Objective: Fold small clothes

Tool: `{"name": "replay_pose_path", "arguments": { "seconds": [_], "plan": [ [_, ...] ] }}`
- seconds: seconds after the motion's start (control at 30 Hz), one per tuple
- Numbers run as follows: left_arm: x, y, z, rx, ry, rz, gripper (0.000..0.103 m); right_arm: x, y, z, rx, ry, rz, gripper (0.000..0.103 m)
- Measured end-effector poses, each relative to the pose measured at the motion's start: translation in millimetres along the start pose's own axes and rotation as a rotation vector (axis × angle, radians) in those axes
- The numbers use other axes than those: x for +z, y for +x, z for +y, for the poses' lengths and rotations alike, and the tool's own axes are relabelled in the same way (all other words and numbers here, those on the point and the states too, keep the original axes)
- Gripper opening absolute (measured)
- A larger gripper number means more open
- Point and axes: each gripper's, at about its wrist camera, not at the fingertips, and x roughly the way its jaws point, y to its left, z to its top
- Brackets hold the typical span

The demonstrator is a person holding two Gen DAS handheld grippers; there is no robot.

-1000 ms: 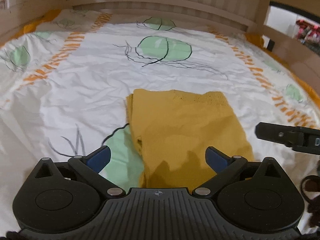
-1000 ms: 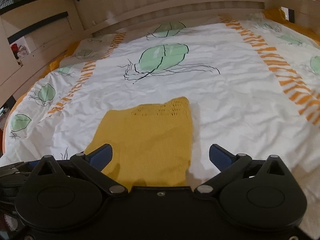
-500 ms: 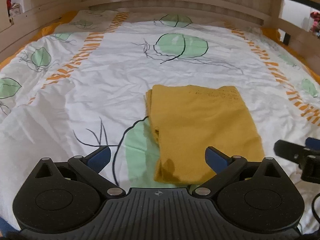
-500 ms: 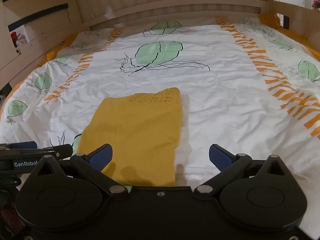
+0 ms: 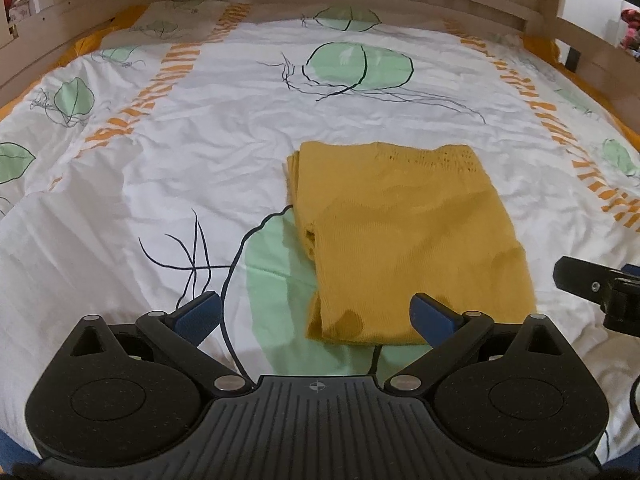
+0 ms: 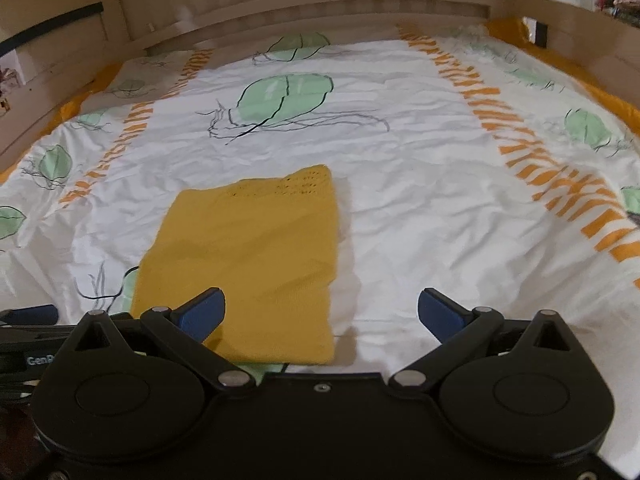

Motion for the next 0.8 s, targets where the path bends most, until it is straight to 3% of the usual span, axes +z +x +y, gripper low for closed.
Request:
{"name": "replay_pose_path", "arguments": {
  "seconds": [0.8],
  "plan": [
    [-0.1,5.7,-0.9,-0.017,0.003,0.044,0.101,-1.4,9.7,1.0,0.033,0.015,0.059,0.102]
  ]
}}
